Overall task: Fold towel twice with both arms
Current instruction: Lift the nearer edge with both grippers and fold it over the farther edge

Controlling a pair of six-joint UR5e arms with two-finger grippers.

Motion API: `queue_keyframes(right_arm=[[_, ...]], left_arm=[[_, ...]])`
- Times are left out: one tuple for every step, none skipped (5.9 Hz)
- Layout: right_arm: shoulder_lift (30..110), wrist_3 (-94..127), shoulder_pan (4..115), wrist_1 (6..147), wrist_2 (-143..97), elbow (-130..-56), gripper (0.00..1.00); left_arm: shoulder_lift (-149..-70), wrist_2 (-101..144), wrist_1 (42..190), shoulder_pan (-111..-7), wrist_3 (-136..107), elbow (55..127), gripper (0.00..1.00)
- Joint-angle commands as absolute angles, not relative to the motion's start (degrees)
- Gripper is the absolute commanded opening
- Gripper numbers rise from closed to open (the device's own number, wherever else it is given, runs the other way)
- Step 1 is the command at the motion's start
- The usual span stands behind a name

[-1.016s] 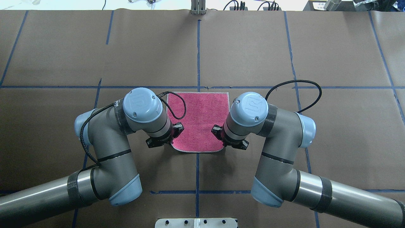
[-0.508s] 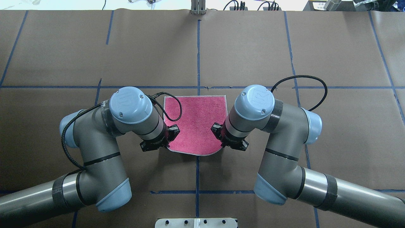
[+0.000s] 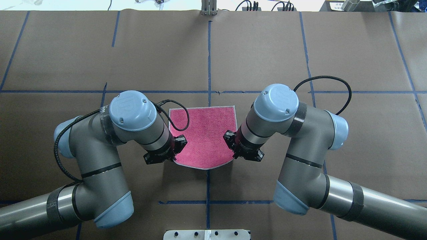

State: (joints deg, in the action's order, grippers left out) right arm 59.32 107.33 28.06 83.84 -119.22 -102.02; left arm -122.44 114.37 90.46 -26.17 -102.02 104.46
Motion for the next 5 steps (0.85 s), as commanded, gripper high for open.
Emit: queue_keyframes(right_arm=[[59.0, 107.7, 30.5, 83.6, -119.7, -100.3, 0.0], [58.5, 107.6, 31.3, 83.2, -119.9, -98.9, 0.0], [58.4, 107.6, 31.7, 83.2, -120.0, -98.3, 0.0], [57.6, 107.6, 32.7, 83.2, -120.9, -97.8, 0.0], [57.1, 107.5, 33.0, 83.1, -121.2, -97.2, 0.0]], left_arm=[[-123.0, 114.3, 91.2, -26.3, -102.7, 103.8, 0.0], [-123.0, 114.3, 91.4, -27.2, -102.7, 103.8, 0.0], [-123.1, 114.5, 91.3, -28.7, -102.3, 103.6, 0.0], [-123.1, 114.6, 91.4, -29.7, -102.0, 103.3, 0.0], [-123.6, 115.7, 93.3, -30.9, -102.0, 101.3, 0.0]])
